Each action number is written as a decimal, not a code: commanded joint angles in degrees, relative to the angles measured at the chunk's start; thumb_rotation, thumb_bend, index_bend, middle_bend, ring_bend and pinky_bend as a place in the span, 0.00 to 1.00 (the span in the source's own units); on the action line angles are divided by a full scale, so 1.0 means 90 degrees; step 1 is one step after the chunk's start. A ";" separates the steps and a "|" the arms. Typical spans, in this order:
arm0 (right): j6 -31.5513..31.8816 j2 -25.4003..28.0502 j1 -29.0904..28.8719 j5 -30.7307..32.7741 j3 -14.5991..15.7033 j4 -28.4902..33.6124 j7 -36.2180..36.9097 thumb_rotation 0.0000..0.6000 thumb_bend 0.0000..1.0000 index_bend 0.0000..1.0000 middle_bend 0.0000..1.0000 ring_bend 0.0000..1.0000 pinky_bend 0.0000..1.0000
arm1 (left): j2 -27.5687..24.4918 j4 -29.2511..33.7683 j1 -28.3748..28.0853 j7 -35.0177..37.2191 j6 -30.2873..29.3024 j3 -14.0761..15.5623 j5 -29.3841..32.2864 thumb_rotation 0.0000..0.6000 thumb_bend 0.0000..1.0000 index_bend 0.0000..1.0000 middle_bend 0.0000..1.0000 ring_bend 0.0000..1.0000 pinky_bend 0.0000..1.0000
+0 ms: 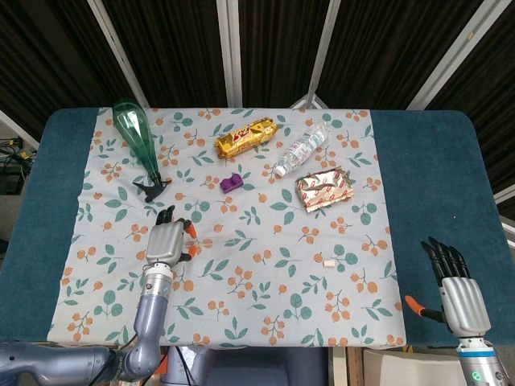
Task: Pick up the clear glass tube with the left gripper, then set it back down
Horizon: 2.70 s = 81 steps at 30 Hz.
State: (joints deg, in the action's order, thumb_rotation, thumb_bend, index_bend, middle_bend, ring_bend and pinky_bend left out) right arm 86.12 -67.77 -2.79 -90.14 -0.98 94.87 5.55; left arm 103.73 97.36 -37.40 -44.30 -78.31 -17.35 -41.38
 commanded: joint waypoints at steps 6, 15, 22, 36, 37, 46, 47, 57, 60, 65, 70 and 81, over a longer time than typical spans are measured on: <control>0.0017 -0.0006 0.0003 -0.0025 0.0005 0.0005 -0.0015 1.00 0.21 0.00 0.00 0.00 0.00 | -0.0351 0.0124 0.0150 0.0833 0.0261 0.0197 -0.0774 1.00 0.51 0.58 0.45 0.03 0.00; 0.0034 -0.0032 -0.0008 -0.0104 0.0022 -0.0042 -0.0073 1.00 0.21 0.00 0.00 0.00 0.00 | -0.0548 -0.0087 0.0322 0.1618 0.0397 0.0252 -0.1222 1.00 0.52 0.59 0.48 0.05 0.00; 0.0023 -0.0102 -0.0041 -0.0178 0.0032 -0.0089 -0.0254 1.00 0.21 0.00 0.00 0.00 0.00 | -0.0675 -0.0227 0.0396 0.2121 0.0627 0.0291 -0.1411 1.00 0.52 0.60 0.49 0.05 0.00; -0.0741 -0.0584 -0.0672 0.0319 -0.0445 0.0087 -0.1265 1.00 0.21 0.00 0.00 0.00 0.00 | -0.0877 -0.0723 0.0289 0.3317 0.1304 0.0203 -0.2024 1.00 0.53 0.61 0.49 0.05 0.00; -0.0840 -0.0655 -0.0744 0.0401 -0.0491 0.0121 -0.1373 1.00 0.21 0.00 0.00 0.00 0.00 | -0.0893 -0.0721 0.0275 0.3398 0.1338 0.0179 -0.2059 1.00 0.53 0.61 0.49 0.05 0.00; -0.1470 -0.1215 -0.1294 0.1031 -0.0846 0.0144 -0.2190 1.00 0.21 0.07 0.01 0.00 0.00 | -0.1022 -0.0678 0.0078 0.3852 0.1611 -0.0072 -0.2222 1.00 0.53 0.61 0.49 0.05 0.00; -0.1501 -0.1256 -0.1329 0.1083 -0.0872 0.0139 -0.2239 1.00 0.21 0.12 0.02 0.00 0.00 | -0.1027 -0.0672 0.0059 0.3872 0.1627 -0.0102 -0.2210 1.00 0.53 0.61 0.49 0.05 0.00; -0.1975 -0.1768 -0.1677 0.1460 -0.0749 -0.0121 -0.2747 1.00 0.21 0.36 0.09 0.01 0.00 | -0.1215 -0.0368 -0.0099 0.3937 0.1697 -0.0284 -0.2165 1.00 0.53 0.61 0.49 0.05 0.00; -0.2127 -0.1854 -0.1780 0.1426 -0.0667 -0.0312 -0.2761 1.00 0.21 0.37 0.10 0.01 0.00 | -0.1267 -0.0298 -0.0105 0.3940 0.1690 -0.0284 -0.2130 1.00 0.53 0.61 0.49 0.05 0.00; -0.2402 -0.1912 -0.1998 0.1289 -0.0557 -0.0662 -0.2811 1.00 0.21 0.39 0.11 0.01 0.00 | -0.1348 -0.0238 -0.0107 0.3913 0.1658 -0.0278 -0.2072 1.00 0.53 0.60 0.49 0.05 0.00; -0.2471 -0.2054 -0.2122 0.1265 -0.0559 -0.0903 -0.2765 1.00 0.21 0.41 0.12 0.02 0.00 | -0.1400 -0.0223 -0.0108 0.3894 0.1607 -0.0285 -0.2006 1.00 0.53 0.61 0.49 0.05 0.00; -0.2595 -0.2292 -0.2281 0.1391 -0.0545 -0.1283 -0.2778 1.00 0.24 0.46 0.13 0.02 0.00 | -0.1424 -0.0189 -0.0132 0.3874 0.1544 -0.0232 -0.1970 1.00 0.53 0.61 0.49 0.05 0.00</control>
State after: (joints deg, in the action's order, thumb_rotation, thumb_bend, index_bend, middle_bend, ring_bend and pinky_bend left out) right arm 62.92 -88.23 -23.22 -77.83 -5.94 83.56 -19.39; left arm 90.91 95.63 -38.58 -9.44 -64.39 -19.44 -59.10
